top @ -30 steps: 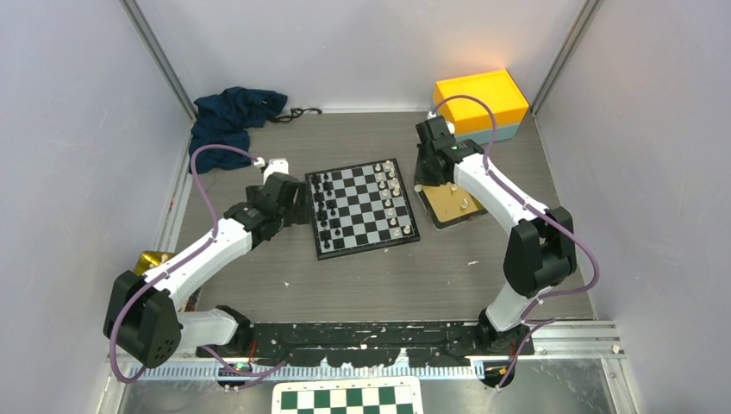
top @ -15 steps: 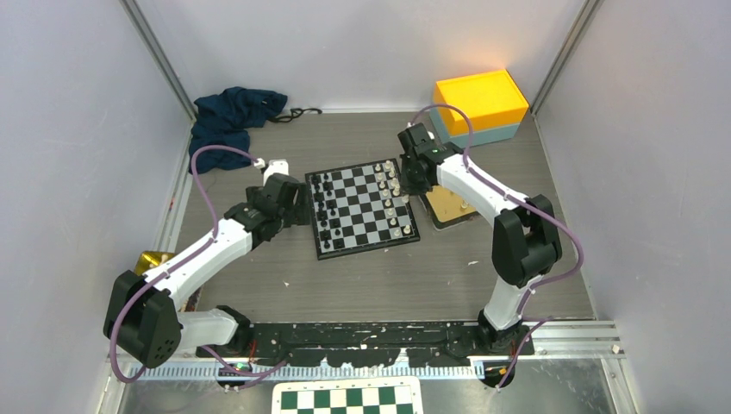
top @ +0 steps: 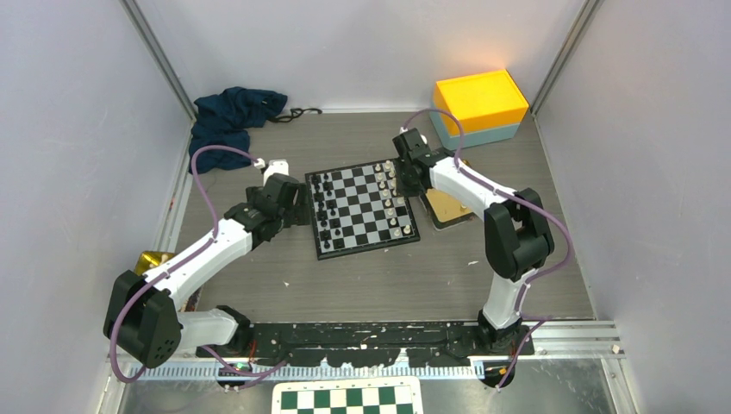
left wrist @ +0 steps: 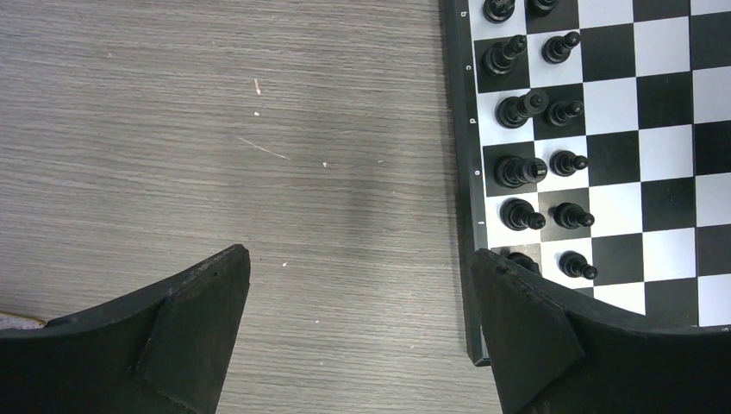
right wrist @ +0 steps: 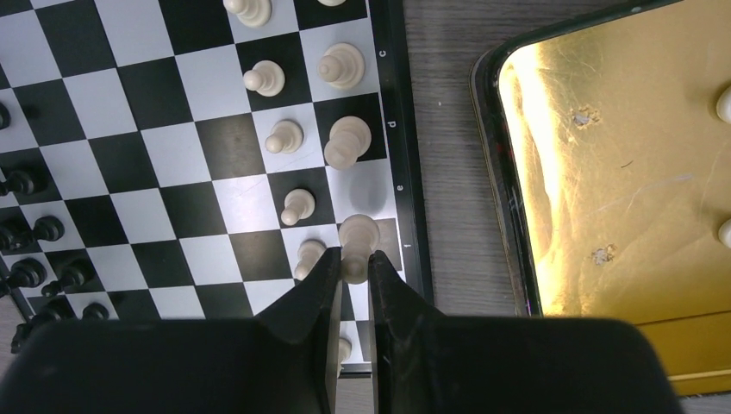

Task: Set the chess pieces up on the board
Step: Place the chess piece on the chessboard.

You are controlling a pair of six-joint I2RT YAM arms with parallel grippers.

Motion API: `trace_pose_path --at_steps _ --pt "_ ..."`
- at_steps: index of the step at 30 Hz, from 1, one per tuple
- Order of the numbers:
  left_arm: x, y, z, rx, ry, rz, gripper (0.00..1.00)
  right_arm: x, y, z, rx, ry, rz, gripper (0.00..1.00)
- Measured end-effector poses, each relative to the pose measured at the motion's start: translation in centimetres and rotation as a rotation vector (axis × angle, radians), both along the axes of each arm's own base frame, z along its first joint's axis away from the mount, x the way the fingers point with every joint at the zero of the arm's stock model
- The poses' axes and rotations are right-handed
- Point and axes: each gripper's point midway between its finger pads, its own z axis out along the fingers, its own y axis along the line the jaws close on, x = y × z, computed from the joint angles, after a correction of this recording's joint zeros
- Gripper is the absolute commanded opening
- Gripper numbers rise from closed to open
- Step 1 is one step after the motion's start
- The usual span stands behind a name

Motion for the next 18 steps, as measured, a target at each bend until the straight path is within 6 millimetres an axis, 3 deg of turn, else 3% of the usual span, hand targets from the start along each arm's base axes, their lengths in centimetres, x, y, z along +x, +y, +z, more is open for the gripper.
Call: trace_pose_path --at_steps 18 --pt "0.0 0.0 0.0 0.0 0.0 0.0 1.0 0.5 0.1 -2.2 -0.017 -0.004 0.023 0.02"
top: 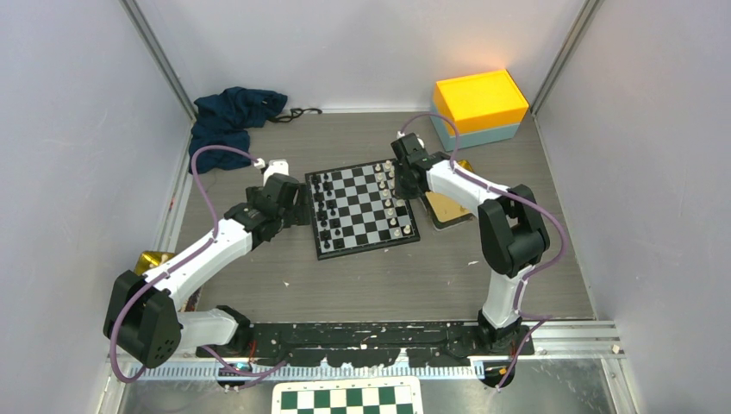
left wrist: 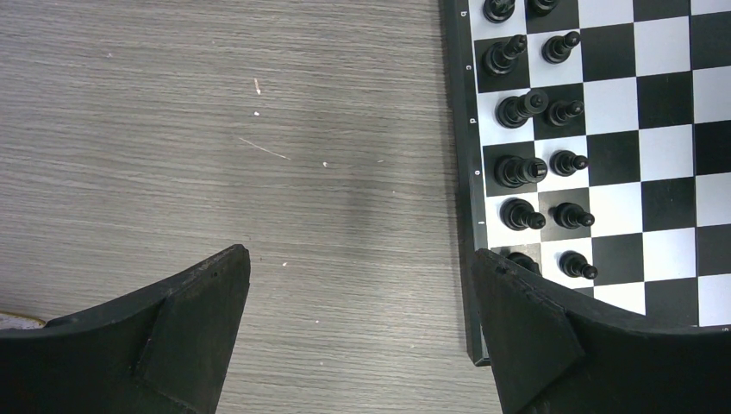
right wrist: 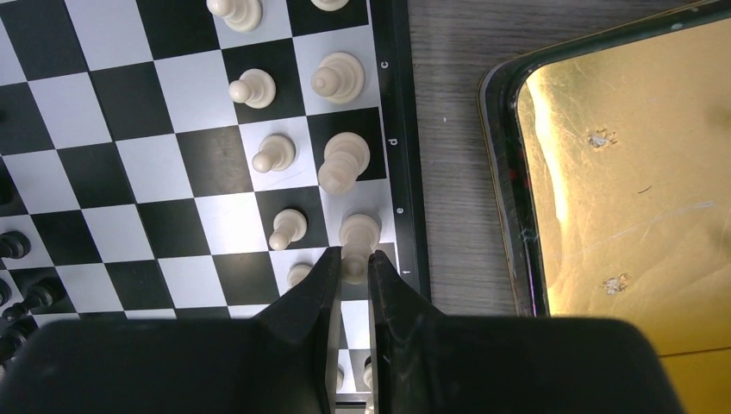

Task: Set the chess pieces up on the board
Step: Place the chess piece on the chessboard.

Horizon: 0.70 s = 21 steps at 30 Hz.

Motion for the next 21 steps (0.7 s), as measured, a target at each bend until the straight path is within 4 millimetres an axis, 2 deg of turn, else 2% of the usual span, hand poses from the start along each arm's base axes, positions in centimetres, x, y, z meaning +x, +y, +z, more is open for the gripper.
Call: trace_pose_path --at_steps 21 --pt "0.0 0.0 0.0 0.0 0.0 0.0 1.0 0.42 0.35 -0.03 -0.002 -0.02 0.021 0.02"
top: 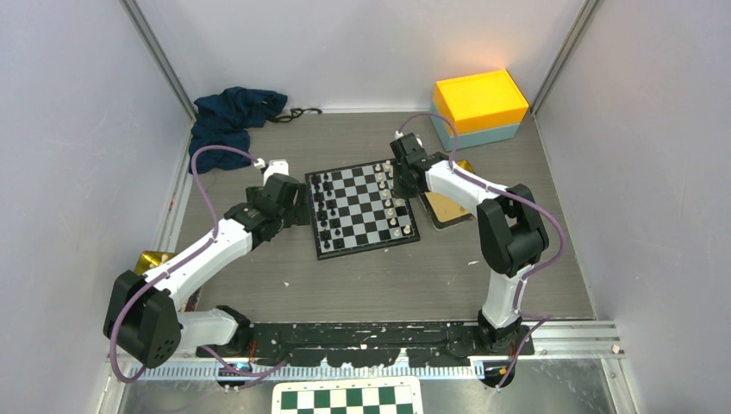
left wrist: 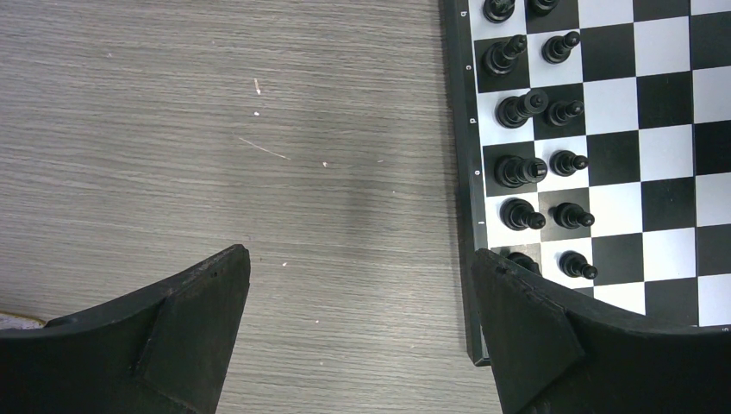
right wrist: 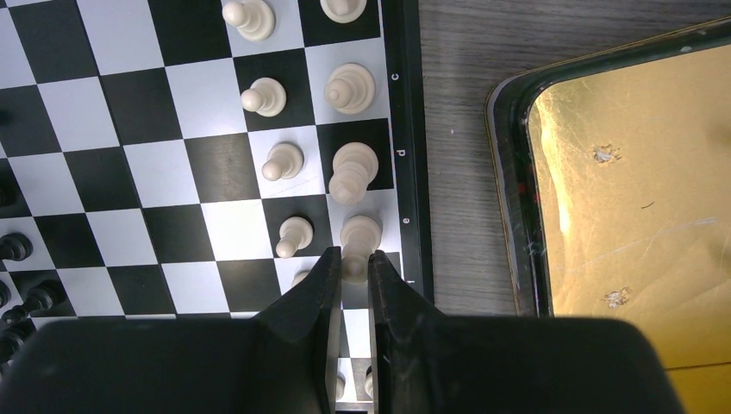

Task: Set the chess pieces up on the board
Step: Place the chess piece on the chessboard.

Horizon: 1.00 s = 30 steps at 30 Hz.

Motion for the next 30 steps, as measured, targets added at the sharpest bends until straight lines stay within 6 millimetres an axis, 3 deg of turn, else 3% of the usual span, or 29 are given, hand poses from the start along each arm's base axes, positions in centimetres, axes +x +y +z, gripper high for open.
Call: trace_pose_path --at_steps 9,19,30 --pt "0.0 0.0 0.0 0.0 0.0 0.0 1.0 0.0 0.0 0.0 0.0 -0.002 0.001 0.03" --pt "0.0 0.0 0.0 0.0 0.0 -0.001 1.0 0.1 0.1 -0.1 0.0 -0.005 0.005 0.24" --pt "0.0 0.0 0.0 0.0 0.0 -0.001 1.0 -0.1 0.0 -1.1 -0.015 0.019 0.009 0.32"
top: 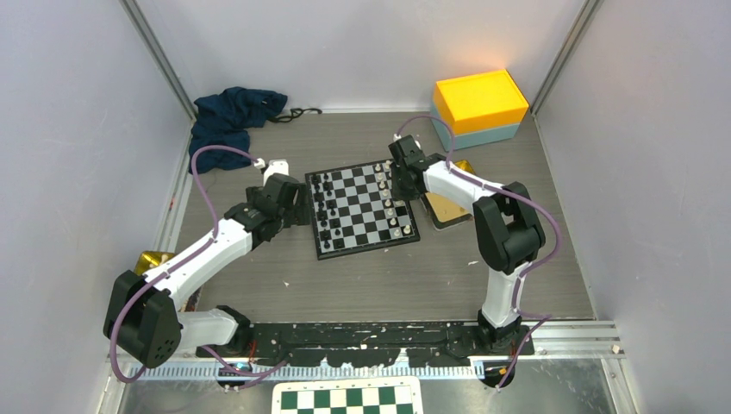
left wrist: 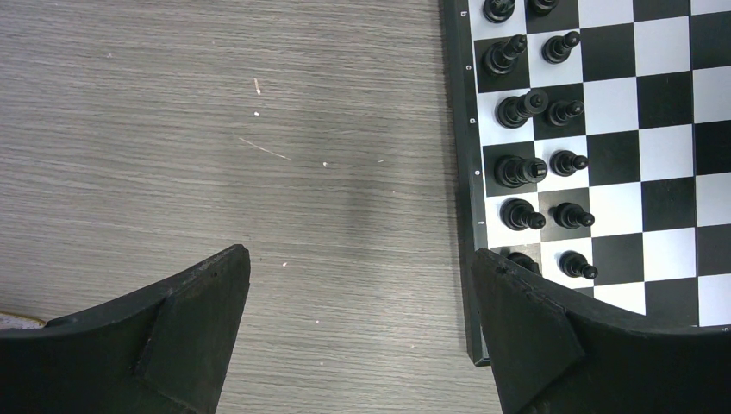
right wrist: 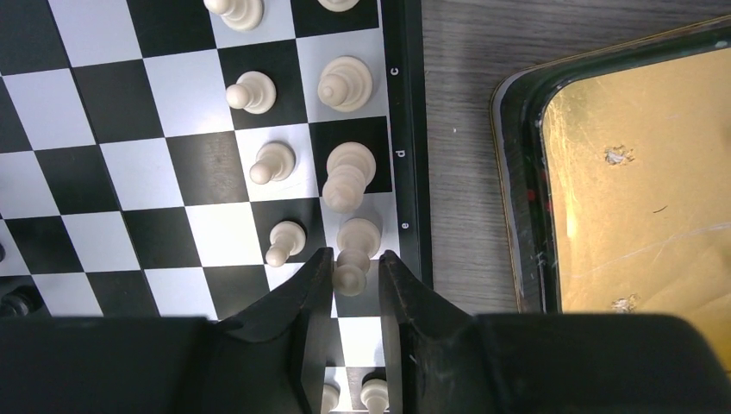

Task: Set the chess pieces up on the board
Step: Place the chess piece on the chessboard.

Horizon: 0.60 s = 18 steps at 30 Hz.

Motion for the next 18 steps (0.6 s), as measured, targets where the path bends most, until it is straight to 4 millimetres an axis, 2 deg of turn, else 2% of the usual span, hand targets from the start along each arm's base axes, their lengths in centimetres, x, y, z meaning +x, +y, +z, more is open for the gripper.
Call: trace_pose_path --at_steps 8,18 --pt "0.0 0.0 0.0 0.0 0.0 0.0 1.0 -0.08 -0.06 -0.04 -0.003 0.003 0.001 0.37" --pt "0.0 -0.01 0.0 -0.001 0.0 0.0 1.0 -0.51 0.24 0.16 -0.012 0.005 0.024 0.38"
